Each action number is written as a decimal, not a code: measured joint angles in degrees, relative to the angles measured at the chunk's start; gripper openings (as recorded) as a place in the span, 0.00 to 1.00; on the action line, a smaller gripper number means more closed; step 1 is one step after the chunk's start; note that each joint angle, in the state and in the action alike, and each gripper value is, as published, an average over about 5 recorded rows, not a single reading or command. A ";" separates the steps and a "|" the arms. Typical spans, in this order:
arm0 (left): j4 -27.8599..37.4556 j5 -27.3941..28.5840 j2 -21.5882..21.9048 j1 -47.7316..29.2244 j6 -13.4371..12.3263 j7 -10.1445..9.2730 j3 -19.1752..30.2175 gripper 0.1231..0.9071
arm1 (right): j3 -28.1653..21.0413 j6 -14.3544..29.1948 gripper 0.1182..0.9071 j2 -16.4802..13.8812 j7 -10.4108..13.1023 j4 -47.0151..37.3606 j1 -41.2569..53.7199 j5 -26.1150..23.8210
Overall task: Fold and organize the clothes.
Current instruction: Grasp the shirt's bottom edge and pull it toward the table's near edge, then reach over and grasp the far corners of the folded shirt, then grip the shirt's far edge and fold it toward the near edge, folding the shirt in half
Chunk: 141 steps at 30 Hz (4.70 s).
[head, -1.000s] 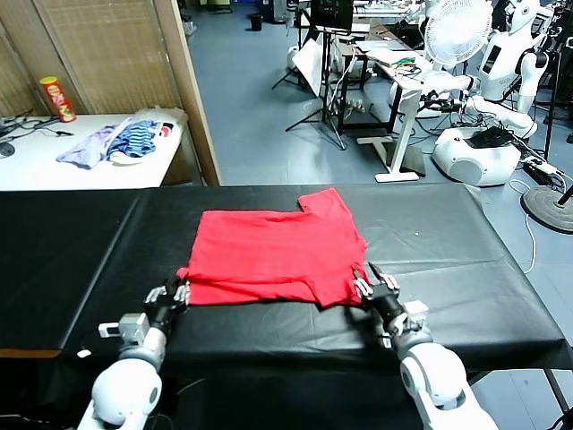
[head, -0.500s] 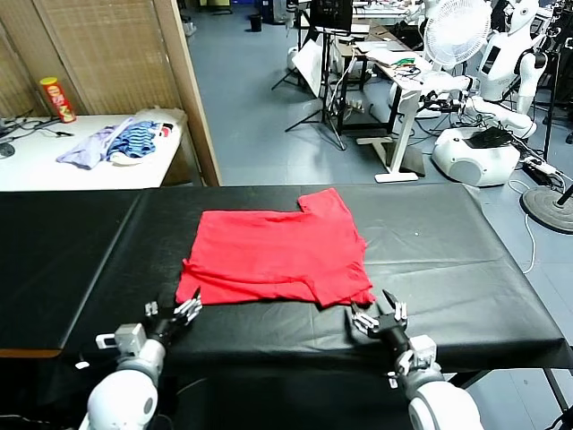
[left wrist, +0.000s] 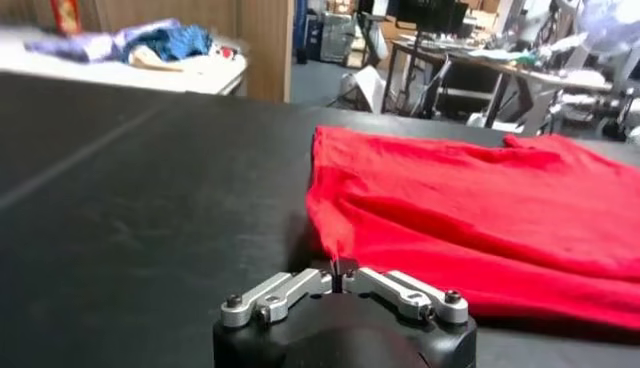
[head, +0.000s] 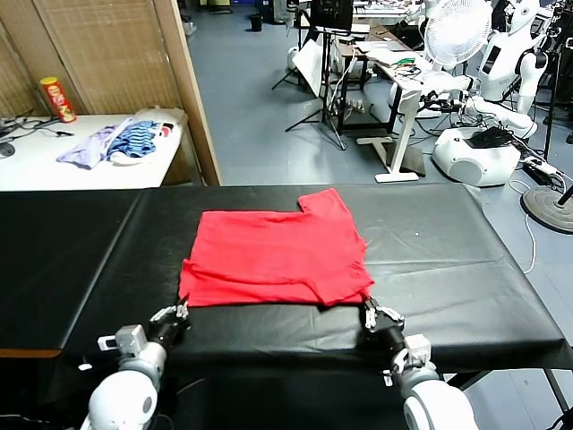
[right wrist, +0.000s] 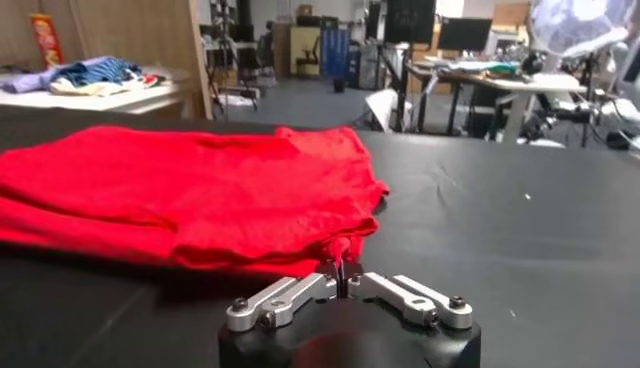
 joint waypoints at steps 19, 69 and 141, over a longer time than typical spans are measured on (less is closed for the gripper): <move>-11.56 4.57 2.57 13.89 3.33 -0.34 -3.72 0.04 | 1.23 -5.02 0.14 -1.83 -1.41 9.31 -8.69 -0.46; 28.79 -21.38 8.04 -42.99 20.11 -5.65 15.65 0.84 | -15.22 -14.14 0.77 4.15 3.13 -47.05 55.21 13.99; -8.82 -4.71 9.41 1.55 17.98 -4.32 -3.90 0.00 | -5.69 -16.94 0.01 -9.65 4.28 0.07 14.42 14.66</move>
